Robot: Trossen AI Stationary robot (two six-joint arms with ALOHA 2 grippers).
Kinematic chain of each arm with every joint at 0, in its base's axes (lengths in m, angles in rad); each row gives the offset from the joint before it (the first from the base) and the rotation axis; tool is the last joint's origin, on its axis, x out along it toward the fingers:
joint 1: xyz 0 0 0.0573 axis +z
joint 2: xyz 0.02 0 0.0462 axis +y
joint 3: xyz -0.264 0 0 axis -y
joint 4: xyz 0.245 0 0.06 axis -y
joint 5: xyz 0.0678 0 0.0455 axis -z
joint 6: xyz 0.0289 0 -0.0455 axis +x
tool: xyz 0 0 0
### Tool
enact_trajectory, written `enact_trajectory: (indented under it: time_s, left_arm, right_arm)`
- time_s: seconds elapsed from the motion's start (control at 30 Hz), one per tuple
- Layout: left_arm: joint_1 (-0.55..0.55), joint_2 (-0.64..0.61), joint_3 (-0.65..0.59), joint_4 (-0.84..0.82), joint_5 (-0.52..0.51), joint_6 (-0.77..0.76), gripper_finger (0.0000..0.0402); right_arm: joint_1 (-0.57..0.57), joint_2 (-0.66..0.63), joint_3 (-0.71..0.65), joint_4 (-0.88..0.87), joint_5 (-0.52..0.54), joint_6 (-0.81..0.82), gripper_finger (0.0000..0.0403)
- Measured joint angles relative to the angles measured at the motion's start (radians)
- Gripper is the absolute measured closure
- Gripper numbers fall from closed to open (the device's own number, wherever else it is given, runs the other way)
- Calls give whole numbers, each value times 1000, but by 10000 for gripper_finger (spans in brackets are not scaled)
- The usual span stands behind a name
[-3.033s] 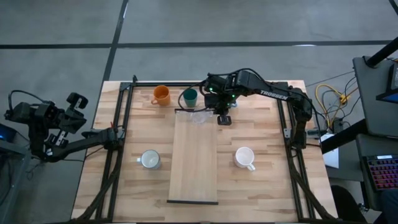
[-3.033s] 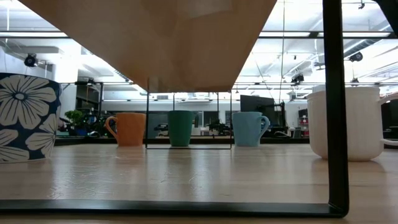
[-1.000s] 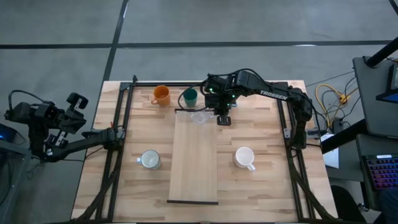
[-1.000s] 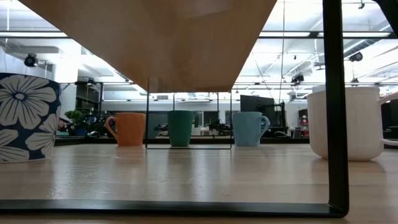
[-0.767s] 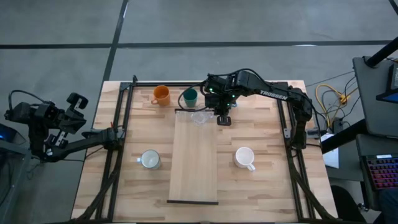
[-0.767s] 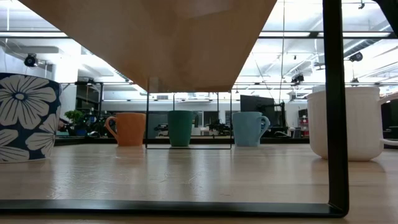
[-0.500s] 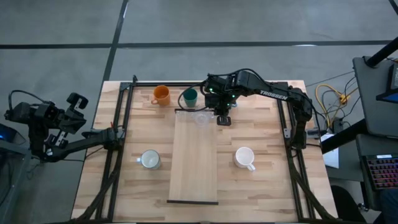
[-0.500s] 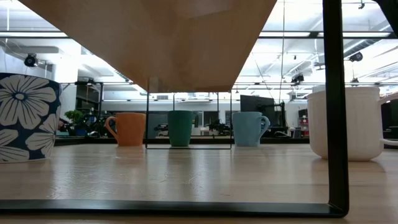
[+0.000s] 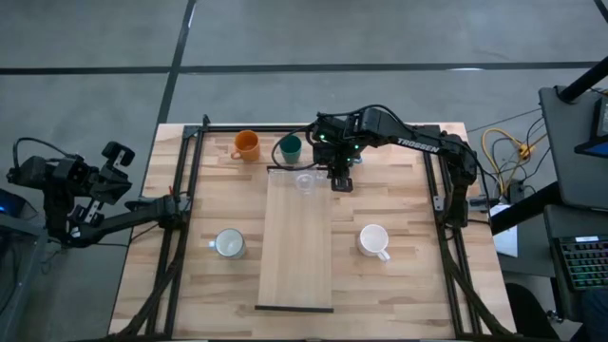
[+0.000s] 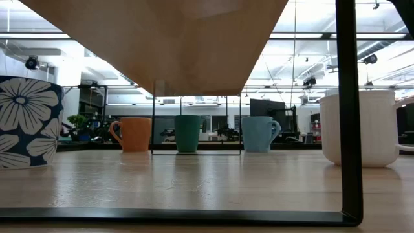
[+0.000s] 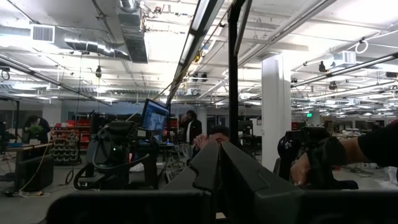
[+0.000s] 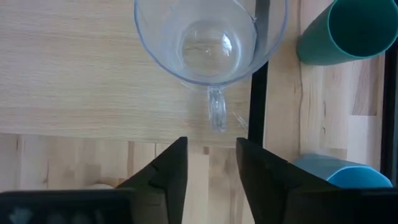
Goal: Stack small to large cups/mugs on shelf
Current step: Put the white mug on the shelf
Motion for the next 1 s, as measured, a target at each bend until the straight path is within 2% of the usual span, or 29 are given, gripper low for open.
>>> enact_trajectory:
  time_s: [0.17,0.4,0.5,0.67,0.73,0.8,0.9,1.0]
  left_arm:
    - [0,0,0,0,1,0,398]
    - [0,0,0,0,2,-25,398]
    - [0,0,0,0,19,-26,398]
    - [0,0,0,0,34,-24,398]
    - [0,0,0,0,35,-21,398]
    - [0,0,0,0,35,-21,398]
    - [0,-1,0,-5,35,-21,398]
    - [0,-1,0,-33,34,-22,398]
  right_arm:
    - [4,0,33,-37,32,-9,271]
    - [17,-13,189,-212,318,7,269]
    - [20,-68,239,-126,370,78,275]
    - [43,-182,238,172,412,203,289]
    - [61,-219,223,237,500,262,294]
    - [86,-250,213,254,634,329,299]
    - [133,-286,195,188,866,470,306]
    - [189,-308,159,86,1021,640,312]
